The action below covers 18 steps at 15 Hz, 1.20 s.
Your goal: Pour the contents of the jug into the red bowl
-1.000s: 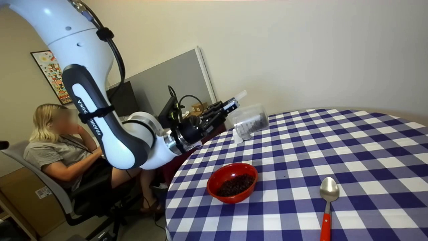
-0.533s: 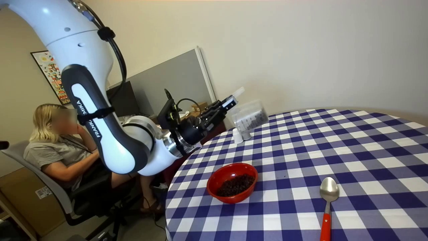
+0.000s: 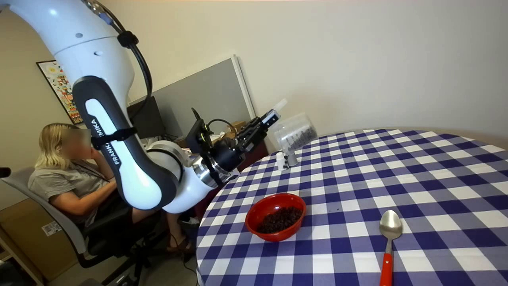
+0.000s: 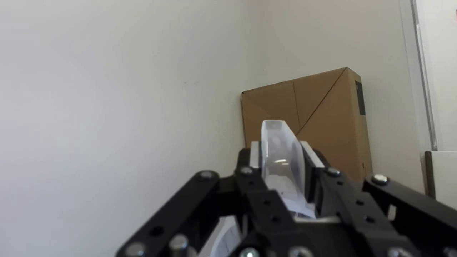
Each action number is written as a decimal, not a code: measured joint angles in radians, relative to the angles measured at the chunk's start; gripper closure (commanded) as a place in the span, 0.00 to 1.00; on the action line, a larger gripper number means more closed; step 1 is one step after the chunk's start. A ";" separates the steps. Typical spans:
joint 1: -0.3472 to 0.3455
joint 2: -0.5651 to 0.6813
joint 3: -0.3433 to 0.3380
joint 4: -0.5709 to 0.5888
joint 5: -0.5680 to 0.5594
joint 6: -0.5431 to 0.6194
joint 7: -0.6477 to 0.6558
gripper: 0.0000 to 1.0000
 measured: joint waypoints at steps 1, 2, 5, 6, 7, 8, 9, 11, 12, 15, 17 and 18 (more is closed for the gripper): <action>0.000 0.000 -0.001 -0.002 -0.006 -0.004 0.000 0.91; 0.000 0.000 -0.002 -0.004 -0.011 -0.008 0.000 0.91; 0.000 0.000 -0.008 -0.012 -0.033 -0.020 0.000 0.91; 0.000 0.000 -0.009 -0.014 -0.039 -0.025 0.000 0.91; -0.001 0.001 -0.010 -0.014 -0.042 -0.031 0.000 0.91; -0.001 0.003 -0.010 -0.014 -0.043 -0.040 0.001 0.91; -0.001 0.005 -0.010 -0.014 -0.043 -0.050 0.002 0.91; -0.001 0.009 -0.010 -0.014 -0.043 -0.070 0.007 0.91; -0.002 0.011 -0.010 -0.014 -0.043 -0.078 0.010 0.91; -0.002 0.015 -0.010 -0.014 -0.045 -0.097 0.017 0.91; -0.002 0.018 -0.010 -0.014 -0.046 -0.107 0.019 0.91; -0.002 0.019 -0.010 -0.014 -0.046 -0.111 0.020 0.91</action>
